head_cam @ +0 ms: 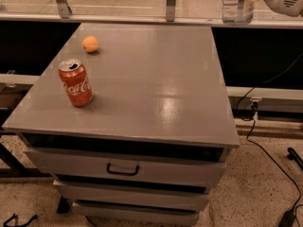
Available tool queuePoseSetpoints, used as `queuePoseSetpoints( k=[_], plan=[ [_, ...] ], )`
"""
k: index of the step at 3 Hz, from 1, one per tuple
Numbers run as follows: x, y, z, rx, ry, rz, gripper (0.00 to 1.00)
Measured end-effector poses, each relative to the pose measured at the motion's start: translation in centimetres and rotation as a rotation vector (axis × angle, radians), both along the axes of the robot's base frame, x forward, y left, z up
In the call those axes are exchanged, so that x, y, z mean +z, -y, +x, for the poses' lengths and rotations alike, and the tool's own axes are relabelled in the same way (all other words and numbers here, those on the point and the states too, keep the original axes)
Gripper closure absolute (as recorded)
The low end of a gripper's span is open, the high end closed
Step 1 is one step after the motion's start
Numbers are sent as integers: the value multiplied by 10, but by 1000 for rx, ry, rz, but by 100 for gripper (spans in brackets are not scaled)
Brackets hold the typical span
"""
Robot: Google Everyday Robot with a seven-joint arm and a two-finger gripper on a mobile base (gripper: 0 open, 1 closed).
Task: Place blue plastic bottle upright
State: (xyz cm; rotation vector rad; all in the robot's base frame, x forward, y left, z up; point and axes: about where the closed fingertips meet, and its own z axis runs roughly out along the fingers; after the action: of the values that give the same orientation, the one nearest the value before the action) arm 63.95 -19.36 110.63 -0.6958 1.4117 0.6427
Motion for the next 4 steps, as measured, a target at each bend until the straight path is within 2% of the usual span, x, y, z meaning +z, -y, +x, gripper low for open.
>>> queuePoseSetpoints(
  k=[1,2,3,4],
  plan=[
    [14,-9,-24,-37,-9,96,100],
    [5,-22,-44,-103,-33,207,100],
    [-18,-41,-63,-160,-72,258,100],
    [-51,-62,-84,-169,-58,191,100]
  ],
)
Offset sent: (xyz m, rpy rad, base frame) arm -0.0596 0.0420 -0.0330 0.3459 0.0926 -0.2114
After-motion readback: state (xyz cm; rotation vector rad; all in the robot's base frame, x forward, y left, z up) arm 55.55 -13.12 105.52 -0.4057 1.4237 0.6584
